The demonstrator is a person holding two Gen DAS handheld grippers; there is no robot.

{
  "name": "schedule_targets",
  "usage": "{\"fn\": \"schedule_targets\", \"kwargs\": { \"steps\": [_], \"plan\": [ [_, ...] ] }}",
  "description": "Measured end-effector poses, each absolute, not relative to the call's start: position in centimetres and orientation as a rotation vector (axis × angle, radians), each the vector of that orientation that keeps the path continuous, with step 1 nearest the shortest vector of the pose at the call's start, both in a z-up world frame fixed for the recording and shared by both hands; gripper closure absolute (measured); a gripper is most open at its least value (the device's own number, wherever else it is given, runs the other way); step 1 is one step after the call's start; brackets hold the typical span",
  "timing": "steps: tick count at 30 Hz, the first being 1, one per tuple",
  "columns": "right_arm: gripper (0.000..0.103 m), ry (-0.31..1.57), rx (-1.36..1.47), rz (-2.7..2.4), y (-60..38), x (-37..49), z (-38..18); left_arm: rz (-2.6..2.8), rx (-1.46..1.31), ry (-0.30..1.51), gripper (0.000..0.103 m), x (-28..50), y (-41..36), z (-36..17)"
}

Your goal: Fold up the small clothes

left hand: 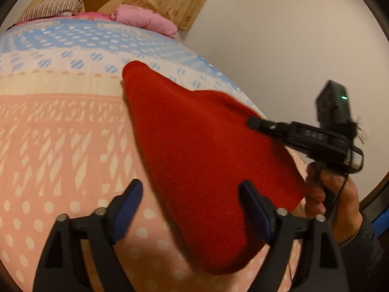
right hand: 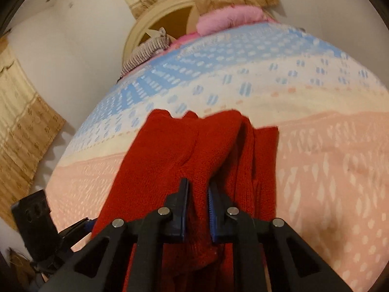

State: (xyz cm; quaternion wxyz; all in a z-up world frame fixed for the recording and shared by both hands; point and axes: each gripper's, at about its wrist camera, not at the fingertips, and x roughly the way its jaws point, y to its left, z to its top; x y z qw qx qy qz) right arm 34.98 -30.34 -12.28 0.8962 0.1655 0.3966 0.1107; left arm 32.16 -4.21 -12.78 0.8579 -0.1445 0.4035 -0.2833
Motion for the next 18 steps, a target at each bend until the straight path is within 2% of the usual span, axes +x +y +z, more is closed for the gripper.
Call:
{"fn": "schedule_targets", "kwargs": {
  "steps": [4,7,12,18],
  "plan": [
    [0.091,0.782,0.332,0.188,-31.9,34.3,-11.0,-0.605,-0.296,0.864,0.007,32.0,-4.5,-12.9],
    [0.091,0.845,0.368,0.173,-33.1,35.0,-12.9,-0.6,-0.257,0.888,0.005,32.1,-5.3,-13.2],
    [0.091,0.852,0.41,0.139,-34.3,35.2,-15.2,-0.603,-0.239,0.869,0.005,31.7,-5.5,-12.4],
    [0.09,0.836,0.394,0.129,-34.2,34.3,-13.9,-0.547,-0.252,0.892,0.005,33.0,-6.1,-12.2]
  ]
}}
